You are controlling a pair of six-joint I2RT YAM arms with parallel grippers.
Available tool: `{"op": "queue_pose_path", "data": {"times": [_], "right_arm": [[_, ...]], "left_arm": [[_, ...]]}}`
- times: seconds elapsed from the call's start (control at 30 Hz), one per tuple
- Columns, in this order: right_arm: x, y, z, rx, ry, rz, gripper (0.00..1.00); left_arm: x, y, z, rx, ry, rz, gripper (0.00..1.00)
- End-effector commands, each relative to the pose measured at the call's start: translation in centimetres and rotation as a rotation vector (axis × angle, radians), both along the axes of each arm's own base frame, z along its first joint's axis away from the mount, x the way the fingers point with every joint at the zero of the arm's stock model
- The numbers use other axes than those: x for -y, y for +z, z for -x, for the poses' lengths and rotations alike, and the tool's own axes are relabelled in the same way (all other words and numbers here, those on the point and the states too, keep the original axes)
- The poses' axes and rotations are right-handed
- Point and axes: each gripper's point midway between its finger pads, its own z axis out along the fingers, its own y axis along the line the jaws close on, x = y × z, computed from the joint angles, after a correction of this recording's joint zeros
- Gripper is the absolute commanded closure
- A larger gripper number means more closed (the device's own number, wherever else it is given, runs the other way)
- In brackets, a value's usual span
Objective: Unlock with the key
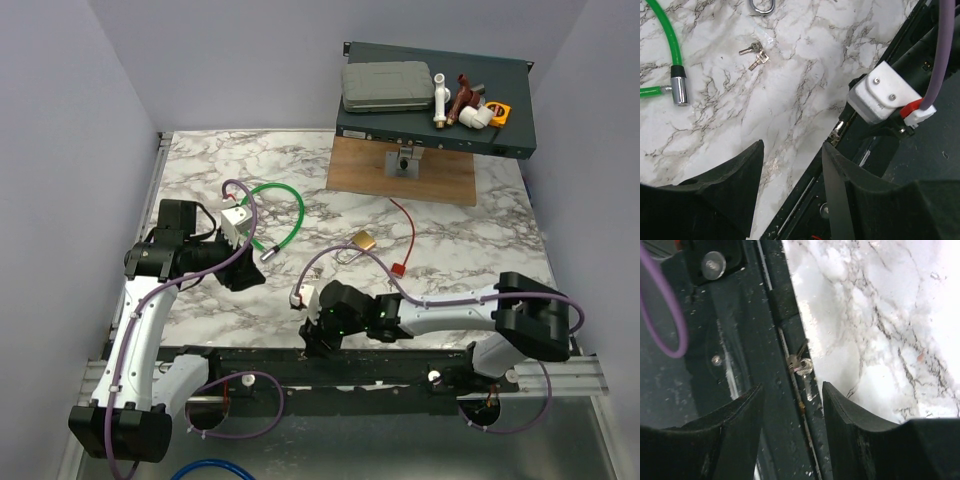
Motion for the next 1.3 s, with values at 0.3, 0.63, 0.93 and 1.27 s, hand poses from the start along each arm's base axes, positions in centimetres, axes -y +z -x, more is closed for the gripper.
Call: {"op": "queue_pose_path", "data": {"times": [0.3,0.63,0.93,1.27], "right_arm": [[-4.4,-3.6,-0.5,0.273,-0.022,0.083,0.46],[-3.4,-5.4,-2.5,0.469,-0.19,0.203,0.57],[-2.1,-6.7,-1.9,0.484,-0.169,0.26,0.66],[-2.4,-6.3,-1.9,0.482,-0.218,0.226,0.99]], "left_arm": [[-0.4,0.6,0.6,-0.007,0.026,-0.013,0.51],[-0.3,1.0,1.2,0.006,0.018,-0.003,0.51],[-0.3,0.2,1.5,0.003,0.009,-0.009,0.51],[0.0,1.6,1.6,0.023,0.011,0.017,0.51]]}}
